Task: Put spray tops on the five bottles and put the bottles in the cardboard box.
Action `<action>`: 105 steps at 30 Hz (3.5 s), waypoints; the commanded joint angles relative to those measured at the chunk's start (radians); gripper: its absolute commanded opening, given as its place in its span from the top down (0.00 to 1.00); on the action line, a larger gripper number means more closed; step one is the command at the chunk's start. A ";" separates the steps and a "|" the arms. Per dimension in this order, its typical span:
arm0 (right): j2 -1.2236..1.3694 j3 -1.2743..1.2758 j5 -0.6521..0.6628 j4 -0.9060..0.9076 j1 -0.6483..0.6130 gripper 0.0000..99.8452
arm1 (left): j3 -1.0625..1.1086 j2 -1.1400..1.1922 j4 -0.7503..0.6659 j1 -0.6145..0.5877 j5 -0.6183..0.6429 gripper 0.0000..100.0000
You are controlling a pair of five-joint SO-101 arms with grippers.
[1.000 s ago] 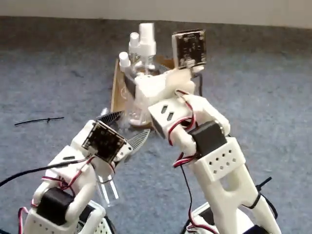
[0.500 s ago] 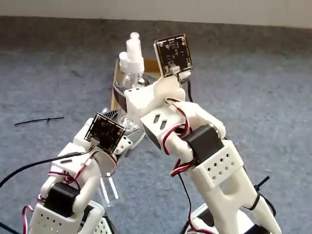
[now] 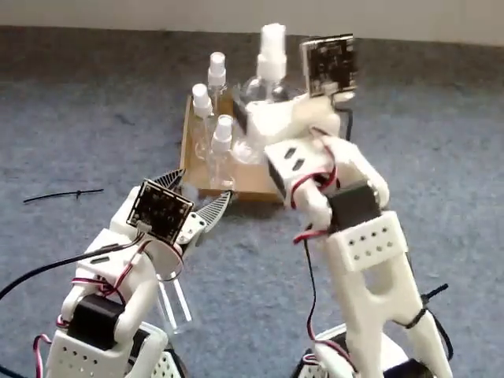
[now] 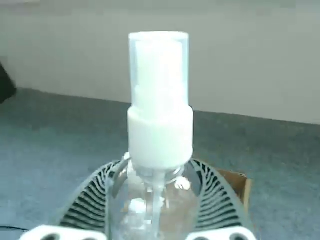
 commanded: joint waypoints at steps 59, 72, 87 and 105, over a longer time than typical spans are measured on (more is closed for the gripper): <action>0.954 -0.070 0.152 -1.059 0.130 1.00 | 0.058 0.002 -0.230 -0.559 0.012 0.75; 1.009 -0.070 0.152 -1.059 0.108 1.00 | 0.058 0.002 -0.230 -0.553 0.012 0.75; 1.035 -0.070 0.153 -1.052 0.108 0.99 | 0.056 0.002 -0.230 -0.553 0.012 0.75; 0.990 -0.071 0.153 -1.050 0.104 0.82 | 0.056 0.002 -0.230 -0.553 0.012 0.75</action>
